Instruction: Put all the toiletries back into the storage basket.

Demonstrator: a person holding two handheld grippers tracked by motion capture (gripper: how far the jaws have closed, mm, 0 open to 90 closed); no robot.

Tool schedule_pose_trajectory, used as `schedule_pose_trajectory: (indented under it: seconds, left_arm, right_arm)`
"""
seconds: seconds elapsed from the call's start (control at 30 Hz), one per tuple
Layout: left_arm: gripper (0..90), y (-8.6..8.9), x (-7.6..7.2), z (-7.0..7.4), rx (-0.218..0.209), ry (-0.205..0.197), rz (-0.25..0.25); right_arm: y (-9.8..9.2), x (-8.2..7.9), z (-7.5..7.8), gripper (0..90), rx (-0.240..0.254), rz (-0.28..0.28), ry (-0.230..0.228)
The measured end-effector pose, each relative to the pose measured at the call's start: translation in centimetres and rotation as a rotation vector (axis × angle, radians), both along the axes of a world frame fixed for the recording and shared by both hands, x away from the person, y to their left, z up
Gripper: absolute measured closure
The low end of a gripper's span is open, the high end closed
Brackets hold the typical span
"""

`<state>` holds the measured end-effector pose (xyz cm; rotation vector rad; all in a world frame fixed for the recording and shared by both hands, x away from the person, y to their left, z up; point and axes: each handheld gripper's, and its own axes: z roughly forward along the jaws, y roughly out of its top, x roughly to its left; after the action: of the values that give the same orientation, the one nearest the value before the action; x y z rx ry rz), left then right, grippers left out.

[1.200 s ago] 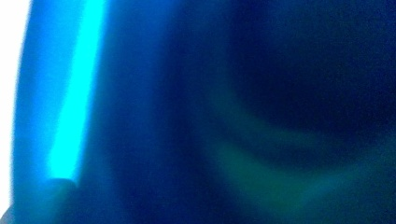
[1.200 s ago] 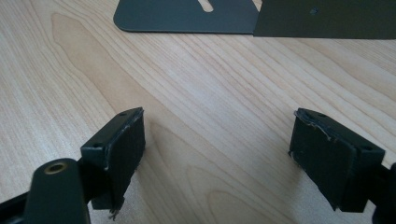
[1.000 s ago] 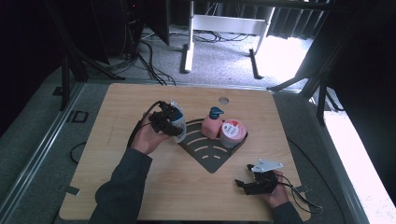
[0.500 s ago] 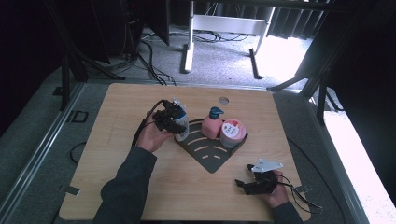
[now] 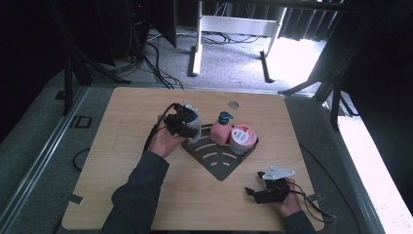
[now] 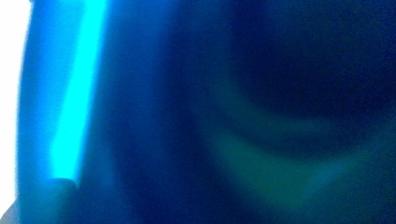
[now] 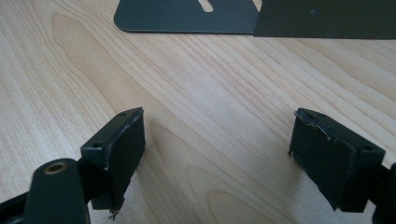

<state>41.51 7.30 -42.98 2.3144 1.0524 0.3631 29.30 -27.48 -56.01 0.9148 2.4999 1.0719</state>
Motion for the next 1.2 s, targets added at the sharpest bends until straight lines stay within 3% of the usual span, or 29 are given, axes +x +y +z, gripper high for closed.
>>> schedule_pose_trajectory:
  seconds: [0.73,1.2]
  left_arm:
    - [55.0,-2.0,2.1,-0.8,0.024,-0.022,-0.002]
    - [55.0,-2.6,3.6,-2.3,0.025,0.005,0.015]
  right_arm:
    - [0.0,0.0,0.0,17.8,0.0,0.0,0.0]
    - [0.0,0.0,0.0,17.8,0.0,0.001,-0.001]
